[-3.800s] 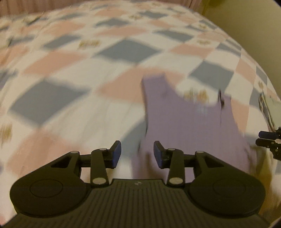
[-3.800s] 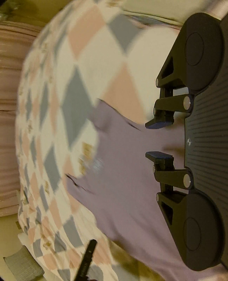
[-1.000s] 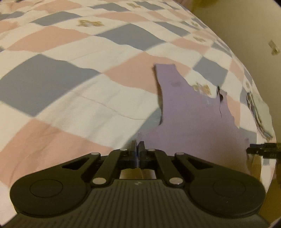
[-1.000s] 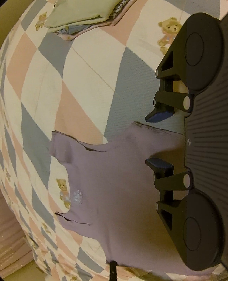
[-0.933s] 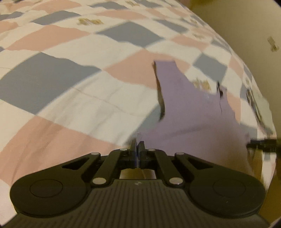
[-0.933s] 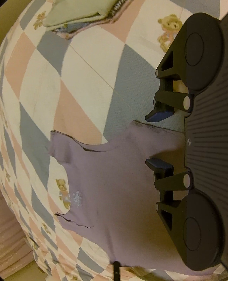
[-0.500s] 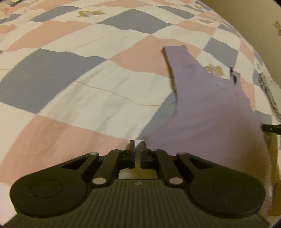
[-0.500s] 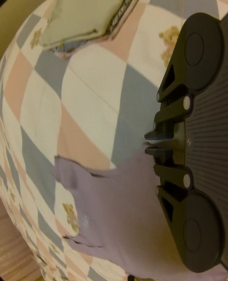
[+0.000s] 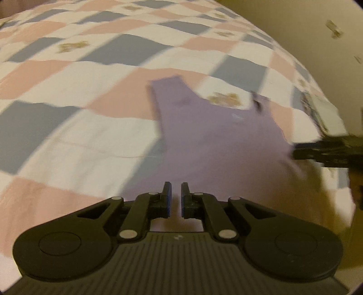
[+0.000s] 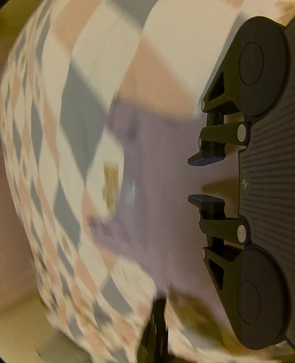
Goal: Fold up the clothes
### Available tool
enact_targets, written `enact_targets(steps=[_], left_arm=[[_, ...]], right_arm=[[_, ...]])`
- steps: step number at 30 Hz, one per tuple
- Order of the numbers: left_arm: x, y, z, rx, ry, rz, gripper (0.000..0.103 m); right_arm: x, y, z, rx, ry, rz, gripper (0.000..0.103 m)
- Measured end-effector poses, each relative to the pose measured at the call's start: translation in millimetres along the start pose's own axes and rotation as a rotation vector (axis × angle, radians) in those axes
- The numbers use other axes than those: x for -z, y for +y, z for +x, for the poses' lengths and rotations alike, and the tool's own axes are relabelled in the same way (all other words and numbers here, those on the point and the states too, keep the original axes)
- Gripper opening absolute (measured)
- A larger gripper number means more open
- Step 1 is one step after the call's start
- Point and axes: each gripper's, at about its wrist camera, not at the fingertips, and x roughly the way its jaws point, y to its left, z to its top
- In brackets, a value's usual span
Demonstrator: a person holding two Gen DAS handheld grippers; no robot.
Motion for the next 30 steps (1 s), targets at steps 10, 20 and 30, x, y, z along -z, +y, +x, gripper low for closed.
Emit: enact_targets(steps=[10,20,30], left_arm=[[18,-19,24,0.019,0.072,-0.002,0.006],[-17,-18,36,-0.017,0.054,0.073,0.010],[-85,-13,83,-0.045,-0.012,0.159,0.013]], right_arm=[[-5,58,52,-0.036,0.050,-0.421,0.013],[-15,-39,22,0.270,-0.002,-0.192,0.011],[-45,-55,42,0.133,-0.032,-0.151,0.017]])
